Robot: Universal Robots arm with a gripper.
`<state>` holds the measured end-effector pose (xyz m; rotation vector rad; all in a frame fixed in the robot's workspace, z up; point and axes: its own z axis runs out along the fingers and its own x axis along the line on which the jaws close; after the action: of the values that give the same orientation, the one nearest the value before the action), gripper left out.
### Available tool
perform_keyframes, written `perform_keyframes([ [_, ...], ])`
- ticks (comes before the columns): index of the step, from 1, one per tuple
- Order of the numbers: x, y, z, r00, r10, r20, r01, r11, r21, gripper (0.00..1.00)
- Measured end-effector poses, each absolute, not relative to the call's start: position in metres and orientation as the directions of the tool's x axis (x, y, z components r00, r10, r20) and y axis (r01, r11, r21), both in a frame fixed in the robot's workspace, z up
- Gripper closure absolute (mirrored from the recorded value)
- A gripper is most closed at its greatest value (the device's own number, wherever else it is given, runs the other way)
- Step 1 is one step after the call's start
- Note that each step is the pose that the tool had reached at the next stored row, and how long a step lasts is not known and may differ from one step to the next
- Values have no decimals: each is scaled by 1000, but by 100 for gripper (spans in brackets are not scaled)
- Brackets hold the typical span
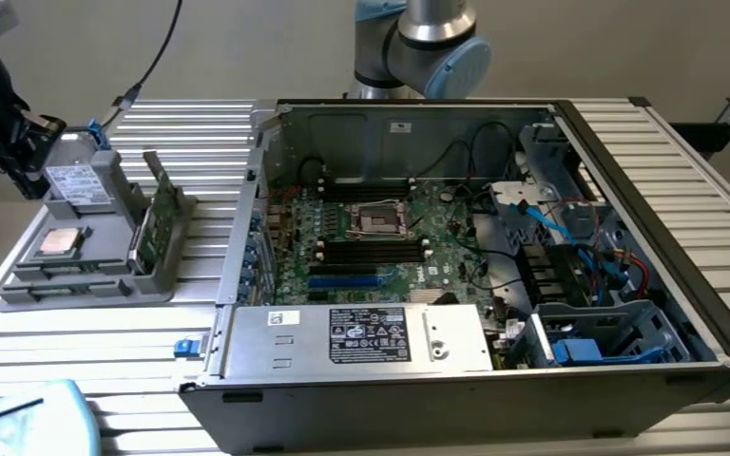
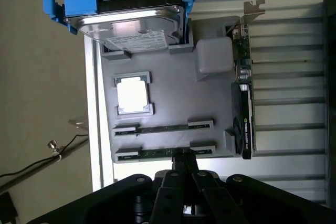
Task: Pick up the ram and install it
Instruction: 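Pick up the ram and move it above insertion slot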
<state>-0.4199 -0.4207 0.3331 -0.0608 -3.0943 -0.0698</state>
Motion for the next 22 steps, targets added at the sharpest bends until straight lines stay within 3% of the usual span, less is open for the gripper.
perform_keyframes([
  [22,-420,-421,321,-934,-356,41,-352,933,71,89],
])
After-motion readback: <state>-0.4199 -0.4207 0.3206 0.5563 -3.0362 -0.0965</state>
